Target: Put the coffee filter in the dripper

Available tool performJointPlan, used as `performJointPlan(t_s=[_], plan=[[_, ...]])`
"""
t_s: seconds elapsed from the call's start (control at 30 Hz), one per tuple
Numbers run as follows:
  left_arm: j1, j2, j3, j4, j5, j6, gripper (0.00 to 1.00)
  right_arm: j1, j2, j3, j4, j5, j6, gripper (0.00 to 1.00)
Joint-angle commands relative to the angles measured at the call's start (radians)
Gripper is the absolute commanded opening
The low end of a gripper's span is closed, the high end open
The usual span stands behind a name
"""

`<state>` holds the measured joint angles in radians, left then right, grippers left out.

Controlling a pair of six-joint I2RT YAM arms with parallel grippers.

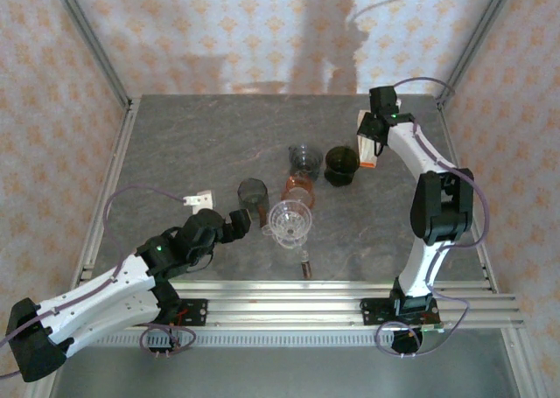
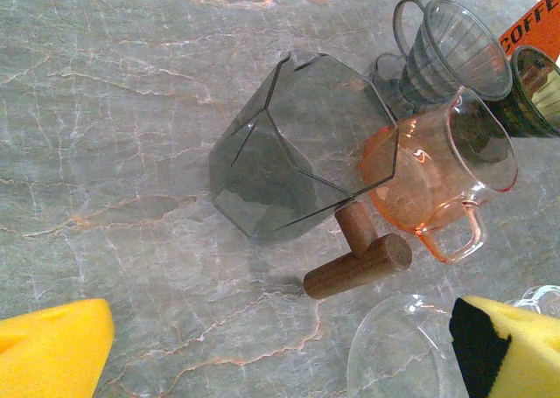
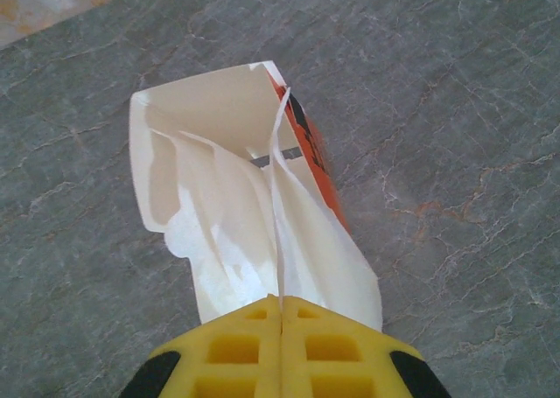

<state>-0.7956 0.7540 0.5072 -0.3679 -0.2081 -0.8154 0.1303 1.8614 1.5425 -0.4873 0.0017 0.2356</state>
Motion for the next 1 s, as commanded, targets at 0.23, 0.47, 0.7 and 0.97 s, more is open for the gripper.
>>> performJointPlan(t_s=[0.23, 0.47, 0.7, 0.97], plan=[[0.014, -0.008, -0.015, 0.022, 0.005, -0.019, 1.0, 0.004, -0.143, -0.023, -0.031, 0.099, -0.009, 0.0], [0.015, -0.012, -0.003, 0.011, 0.014, -0.018, 1.0, 0.009, -0.269, -0.106, -0.011, 0.111, 0.005, 0.0], [0.015, -0.037, 0.023, -0.026, 0.01, -0.012, 1.0, 0.033, -0.452, -0.225, 0.003, 0.041, 0.032, 0.0], [0.016, -0.071, 0.063, -0.081, 0.014, -0.003, 1.0, 0.116, -0.729, -0.387, -0.015, -0.208, 0.085, 0.0]])
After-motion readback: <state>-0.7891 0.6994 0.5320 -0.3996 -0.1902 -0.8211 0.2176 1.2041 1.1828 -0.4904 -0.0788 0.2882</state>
